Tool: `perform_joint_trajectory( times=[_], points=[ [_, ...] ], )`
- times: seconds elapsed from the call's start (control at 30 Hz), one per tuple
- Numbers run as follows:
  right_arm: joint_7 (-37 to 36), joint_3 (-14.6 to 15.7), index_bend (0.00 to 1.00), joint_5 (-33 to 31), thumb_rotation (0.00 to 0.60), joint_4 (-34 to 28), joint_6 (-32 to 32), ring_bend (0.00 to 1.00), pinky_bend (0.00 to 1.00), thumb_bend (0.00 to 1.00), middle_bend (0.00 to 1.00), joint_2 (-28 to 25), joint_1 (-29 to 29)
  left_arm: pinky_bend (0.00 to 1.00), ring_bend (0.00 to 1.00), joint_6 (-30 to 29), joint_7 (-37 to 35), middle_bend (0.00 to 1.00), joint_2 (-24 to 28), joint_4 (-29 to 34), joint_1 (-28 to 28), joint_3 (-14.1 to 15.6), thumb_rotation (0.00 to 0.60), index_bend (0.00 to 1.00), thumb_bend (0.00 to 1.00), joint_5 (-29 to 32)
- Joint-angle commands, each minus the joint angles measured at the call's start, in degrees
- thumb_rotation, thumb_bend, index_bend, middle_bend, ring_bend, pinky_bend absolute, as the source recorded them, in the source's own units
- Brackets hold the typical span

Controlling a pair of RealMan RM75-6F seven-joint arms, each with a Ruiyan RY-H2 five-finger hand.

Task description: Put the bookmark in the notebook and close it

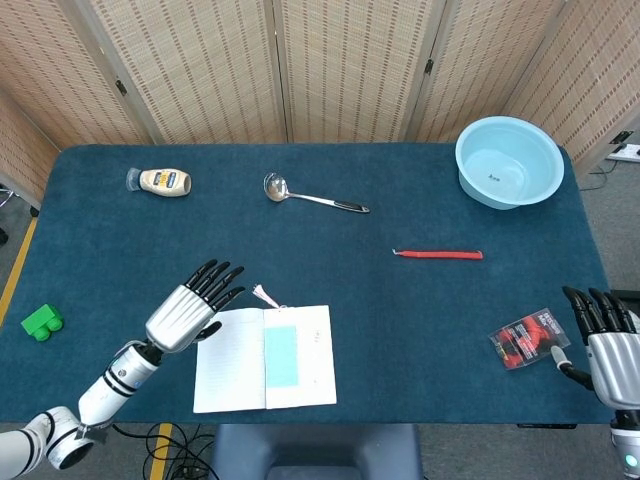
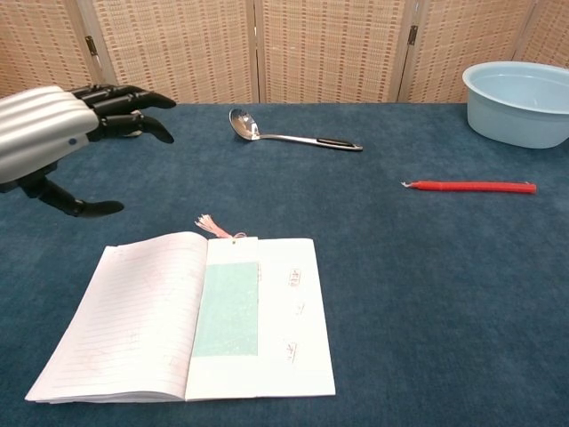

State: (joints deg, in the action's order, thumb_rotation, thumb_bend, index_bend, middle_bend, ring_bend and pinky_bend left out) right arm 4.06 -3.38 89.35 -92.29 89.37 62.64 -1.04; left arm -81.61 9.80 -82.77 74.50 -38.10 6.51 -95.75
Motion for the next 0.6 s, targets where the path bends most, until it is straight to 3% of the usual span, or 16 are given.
perform_joint_trajectory(
  times=[0.03, 0.6],
  points=[
    [0.2, 0.0, 0.08, 0.2, 0.6, -0.2, -0.2, 0.08, 0.11, 0.21, 0.14, -0.1, -0.2, 0.14, 0.07, -2.8, -3.0, 0.09, 0.2, -2.6, 2.0, 1.8, 0.6, 0.23, 0.22, -3.5],
    [1.1, 0.4, 0.08, 1.5, 0.6, -1.3, -1.6, 0.08, 0.11, 0.21, 0.14, -0.5, -1.6, 0.14, 0.07, -9.5, -13.9, 0.09, -4.3, -18.7, 7.2, 6.5, 0.6, 0.18, 0.18, -13.2]
  ],
)
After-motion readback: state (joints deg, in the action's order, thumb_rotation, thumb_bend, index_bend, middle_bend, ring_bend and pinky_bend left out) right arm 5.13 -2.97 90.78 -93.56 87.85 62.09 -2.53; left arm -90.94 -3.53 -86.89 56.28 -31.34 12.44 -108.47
